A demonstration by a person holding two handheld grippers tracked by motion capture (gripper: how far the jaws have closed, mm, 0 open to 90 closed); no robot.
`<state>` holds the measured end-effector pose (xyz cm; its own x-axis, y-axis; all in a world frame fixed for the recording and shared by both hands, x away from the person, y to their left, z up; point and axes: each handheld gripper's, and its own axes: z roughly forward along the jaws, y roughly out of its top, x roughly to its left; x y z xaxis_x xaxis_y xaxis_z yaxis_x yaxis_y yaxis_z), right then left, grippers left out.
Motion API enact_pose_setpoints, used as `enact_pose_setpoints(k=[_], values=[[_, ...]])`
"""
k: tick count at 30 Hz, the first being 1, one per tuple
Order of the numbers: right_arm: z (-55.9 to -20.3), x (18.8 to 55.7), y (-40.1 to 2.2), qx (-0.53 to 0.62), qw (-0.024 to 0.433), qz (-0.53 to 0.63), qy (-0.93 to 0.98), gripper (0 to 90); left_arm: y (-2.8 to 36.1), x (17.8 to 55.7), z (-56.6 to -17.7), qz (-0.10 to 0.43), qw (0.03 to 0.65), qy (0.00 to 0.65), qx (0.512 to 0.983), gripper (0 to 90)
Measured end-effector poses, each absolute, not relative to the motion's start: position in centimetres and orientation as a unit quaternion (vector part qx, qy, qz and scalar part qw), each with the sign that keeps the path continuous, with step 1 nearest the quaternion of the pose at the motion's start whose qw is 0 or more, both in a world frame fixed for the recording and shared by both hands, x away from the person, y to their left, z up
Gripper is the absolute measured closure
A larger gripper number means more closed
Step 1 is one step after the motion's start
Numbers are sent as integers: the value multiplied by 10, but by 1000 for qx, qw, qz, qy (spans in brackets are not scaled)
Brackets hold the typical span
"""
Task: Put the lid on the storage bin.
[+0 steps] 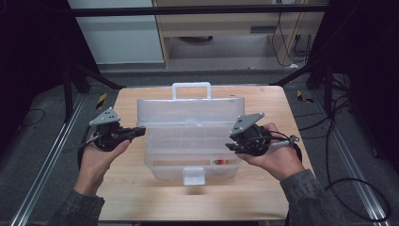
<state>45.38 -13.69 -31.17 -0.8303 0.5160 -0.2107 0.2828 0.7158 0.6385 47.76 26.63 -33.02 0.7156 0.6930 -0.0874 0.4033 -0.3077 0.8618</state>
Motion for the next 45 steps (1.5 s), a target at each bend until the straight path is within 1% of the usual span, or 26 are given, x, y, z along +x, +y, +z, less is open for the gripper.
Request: enact_pose_setpoints(k=[5,17,30,45], values=[[-312,451,-148,231,196,309,901,722,267,476,-332,151,476,345,795,896],[-318,445,-173,266,208,309,889,731,265,473,-337,147,476,343,796,896],[-329,444,-202,308,220,309,873,784,263,468,-340,147,471,344,799,897],[-345,444,-215,327,213,313,866,785,262,461,-348,145,463,345,804,899]])
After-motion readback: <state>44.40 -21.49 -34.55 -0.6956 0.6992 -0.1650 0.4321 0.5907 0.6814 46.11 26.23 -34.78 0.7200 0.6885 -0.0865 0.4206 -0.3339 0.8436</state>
